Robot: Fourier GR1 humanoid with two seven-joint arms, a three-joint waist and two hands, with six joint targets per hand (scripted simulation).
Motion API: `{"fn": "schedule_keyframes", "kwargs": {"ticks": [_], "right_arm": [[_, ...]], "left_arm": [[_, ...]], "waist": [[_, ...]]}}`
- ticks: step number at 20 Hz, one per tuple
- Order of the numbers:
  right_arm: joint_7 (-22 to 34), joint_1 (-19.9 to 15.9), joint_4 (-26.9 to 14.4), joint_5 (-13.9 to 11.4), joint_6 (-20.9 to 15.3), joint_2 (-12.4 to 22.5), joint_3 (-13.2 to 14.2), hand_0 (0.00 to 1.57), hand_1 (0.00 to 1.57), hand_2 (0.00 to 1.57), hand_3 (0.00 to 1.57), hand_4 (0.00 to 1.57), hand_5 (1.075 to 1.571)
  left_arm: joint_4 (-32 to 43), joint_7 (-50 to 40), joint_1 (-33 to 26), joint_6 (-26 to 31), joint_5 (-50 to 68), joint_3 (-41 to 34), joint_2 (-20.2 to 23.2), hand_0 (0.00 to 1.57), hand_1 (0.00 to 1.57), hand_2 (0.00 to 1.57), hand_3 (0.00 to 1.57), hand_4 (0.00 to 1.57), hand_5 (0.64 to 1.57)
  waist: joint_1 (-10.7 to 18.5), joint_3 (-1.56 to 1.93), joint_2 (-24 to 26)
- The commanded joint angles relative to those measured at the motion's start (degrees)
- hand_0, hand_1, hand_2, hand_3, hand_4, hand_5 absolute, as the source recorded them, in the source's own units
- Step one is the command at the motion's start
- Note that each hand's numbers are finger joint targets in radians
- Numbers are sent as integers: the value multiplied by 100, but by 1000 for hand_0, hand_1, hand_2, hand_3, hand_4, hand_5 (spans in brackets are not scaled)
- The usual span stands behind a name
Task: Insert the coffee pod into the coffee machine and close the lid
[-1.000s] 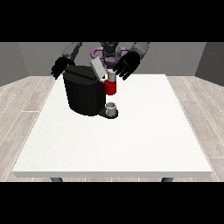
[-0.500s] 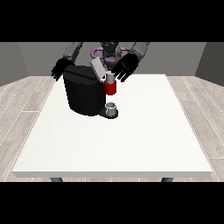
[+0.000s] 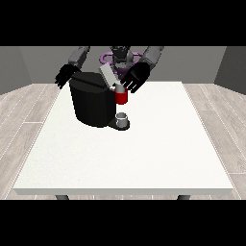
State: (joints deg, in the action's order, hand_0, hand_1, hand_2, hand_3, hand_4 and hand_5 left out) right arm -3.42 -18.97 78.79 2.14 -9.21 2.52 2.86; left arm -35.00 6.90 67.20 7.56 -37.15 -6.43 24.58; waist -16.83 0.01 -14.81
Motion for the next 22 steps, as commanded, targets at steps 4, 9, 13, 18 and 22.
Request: {"fn": "schedule_keyframes", "kwargs": {"ticks": [4, 9, 13, 18, 22], "right_arm": [[-76, 237, 5, 52, 75, 14, 17, 0, 0, 0, 0, 448, 1571], [-47, -48, -68, 13, -52, -4, 65, 0, 0, 0, 0, 445, 1571], [-299, 118, -132, -25, -8, -17, 37, 0, 0, 0, 0, 403, 1571], [-40, 124, -25, -196, -318, -209, -111, 0, 0, 0, 0, 380, 1571], [-40, 42, 166, -40, -71, -1, -17, 0, 0, 0, 0, 438, 1571]], "left_arm": [[46, 22, -185, -68, -94, 51, -115, 1230, 1230, 1274, 1180, 481, 1571], [56, 100, -78, 22, -54, 6, -119, 1211, 1211, 1239, 1123, 460, 1571], [22, -67, -47, -102, -205, 88, -171, 1152, 1152, 1178, 1020, 450, 1571], [59, 60, 16, 76, -245, 76, 18, 1056, 1056, 1108, 937, 393, 1571], [101, 310, -107, -58, -258, -13, 201, 1050, 1050, 1119, 962, 364, 1571]], "waist": [[-12, 0, 80], [104, 0, -131], [41, 1, -127], [100, -1, -5], [36, -2, -104]]}}
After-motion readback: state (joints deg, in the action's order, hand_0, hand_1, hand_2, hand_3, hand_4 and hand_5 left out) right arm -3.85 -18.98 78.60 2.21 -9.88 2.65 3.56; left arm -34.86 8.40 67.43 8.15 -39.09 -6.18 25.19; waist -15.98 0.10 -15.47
